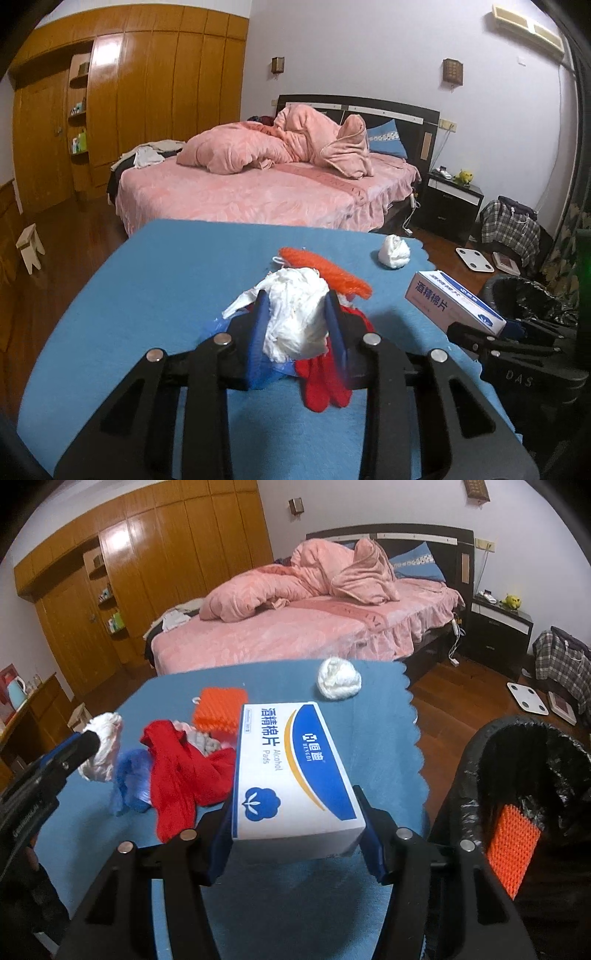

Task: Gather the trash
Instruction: 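Grasp the white tissue ball with the left tool while the right tool carries the box to the bin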

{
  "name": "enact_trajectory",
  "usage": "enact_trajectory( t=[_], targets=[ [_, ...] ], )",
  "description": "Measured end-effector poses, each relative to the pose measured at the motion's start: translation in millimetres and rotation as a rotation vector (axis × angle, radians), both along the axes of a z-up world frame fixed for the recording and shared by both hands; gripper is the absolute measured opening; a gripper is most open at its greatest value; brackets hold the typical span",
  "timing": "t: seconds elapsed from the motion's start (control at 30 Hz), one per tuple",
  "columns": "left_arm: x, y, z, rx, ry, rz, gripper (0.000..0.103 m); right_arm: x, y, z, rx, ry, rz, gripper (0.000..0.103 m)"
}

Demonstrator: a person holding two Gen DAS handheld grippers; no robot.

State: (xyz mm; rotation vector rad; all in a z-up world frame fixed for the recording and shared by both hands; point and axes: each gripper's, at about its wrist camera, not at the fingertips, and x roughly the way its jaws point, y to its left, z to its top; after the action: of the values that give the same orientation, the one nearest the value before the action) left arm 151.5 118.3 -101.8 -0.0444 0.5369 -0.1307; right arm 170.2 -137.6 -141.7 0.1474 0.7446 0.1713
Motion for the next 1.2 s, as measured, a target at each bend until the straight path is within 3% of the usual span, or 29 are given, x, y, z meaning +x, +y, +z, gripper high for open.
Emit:
enact_trajectory(
  t=[0.6,1.2],
  targets=[
    [-22.5,-47.4,36.1,-0.031,-0.083,-0.1,0.03,-40.2,-46.6,51.1,0.013,-0.125,-0.072,0.058],
    [-27.5,-192.4,38.4,-0.074,-0.1,-0.388,0.03,-86.4,-181.7,48.2,-0.033,-0.127,-0.348,0.058]
  ],
)
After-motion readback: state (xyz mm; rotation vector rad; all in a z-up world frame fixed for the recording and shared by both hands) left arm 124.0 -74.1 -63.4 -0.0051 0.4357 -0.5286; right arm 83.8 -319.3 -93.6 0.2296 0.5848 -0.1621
